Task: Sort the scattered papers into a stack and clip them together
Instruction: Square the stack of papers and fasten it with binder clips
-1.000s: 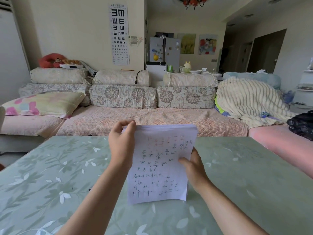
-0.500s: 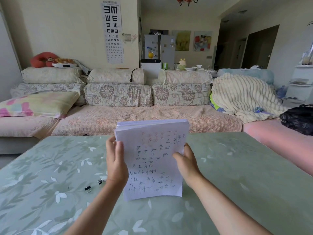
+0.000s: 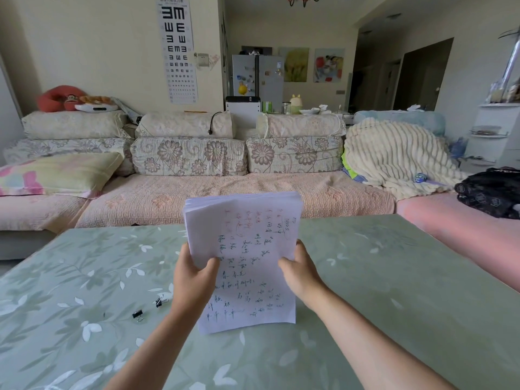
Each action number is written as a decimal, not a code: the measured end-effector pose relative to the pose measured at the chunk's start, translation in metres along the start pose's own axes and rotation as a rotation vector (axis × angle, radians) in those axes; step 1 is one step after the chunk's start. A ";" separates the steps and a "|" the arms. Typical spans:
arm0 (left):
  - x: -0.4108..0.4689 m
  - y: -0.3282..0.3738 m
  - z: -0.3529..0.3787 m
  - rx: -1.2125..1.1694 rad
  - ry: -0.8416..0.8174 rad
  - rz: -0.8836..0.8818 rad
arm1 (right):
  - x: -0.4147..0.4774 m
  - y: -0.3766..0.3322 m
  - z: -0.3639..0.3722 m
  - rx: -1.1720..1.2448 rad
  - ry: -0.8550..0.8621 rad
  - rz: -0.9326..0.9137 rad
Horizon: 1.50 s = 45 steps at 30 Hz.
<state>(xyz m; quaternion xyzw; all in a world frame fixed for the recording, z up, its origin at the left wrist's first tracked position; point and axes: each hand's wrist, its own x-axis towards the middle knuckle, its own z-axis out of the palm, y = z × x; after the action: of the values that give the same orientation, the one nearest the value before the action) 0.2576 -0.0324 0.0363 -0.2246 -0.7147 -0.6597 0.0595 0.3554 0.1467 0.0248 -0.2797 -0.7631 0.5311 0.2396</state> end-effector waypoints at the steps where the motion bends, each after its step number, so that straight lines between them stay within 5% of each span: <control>1: 0.001 0.002 0.000 0.024 -0.005 0.008 | 0.001 -0.004 -0.001 0.002 0.016 0.013; 4: 0.003 0.008 0.000 0.130 -0.022 0.064 | 0.004 -0.018 -0.007 -0.068 0.227 -0.173; 7: 0.007 0.024 -0.001 0.311 -0.059 0.176 | -0.002 -0.045 -0.020 -0.311 0.477 -0.642; 11: 0.012 0.051 -0.008 0.586 -0.124 0.404 | -0.017 -0.084 -0.040 -0.682 0.525 -0.952; 15: 0.014 0.067 -0.016 0.679 -0.167 0.585 | -0.024 -0.093 -0.055 -0.457 0.142 -0.671; 25: 0.017 0.069 -0.017 0.747 -0.234 0.747 | -0.015 -0.073 -0.064 -0.262 -0.074 -0.410; 31: 0.036 0.048 -0.049 1.000 -0.442 0.385 | -0.005 -0.044 -0.080 -0.055 0.006 -0.264; 33: 0.045 0.037 -0.062 0.824 -0.449 0.266 | -0.002 -0.032 -0.088 0.005 0.010 -0.229; 40: 0.031 0.018 -0.031 -0.192 -0.028 -0.130 | 0.003 0.012 -0.071 0.333 0.005 -0.074; 45: 0.010 0.002 -0.008 -0.247 0.054 -0.195 | 0.002 0.043 -0.057 0.295 0.001 0.060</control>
<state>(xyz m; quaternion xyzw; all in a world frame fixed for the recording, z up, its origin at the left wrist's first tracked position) 0.2482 -0.0373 0.0424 -0.1419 -0.6445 -0.7512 -0.0139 0.3991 0.1991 0.0030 -0.2643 -0.6682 0.6440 0.2626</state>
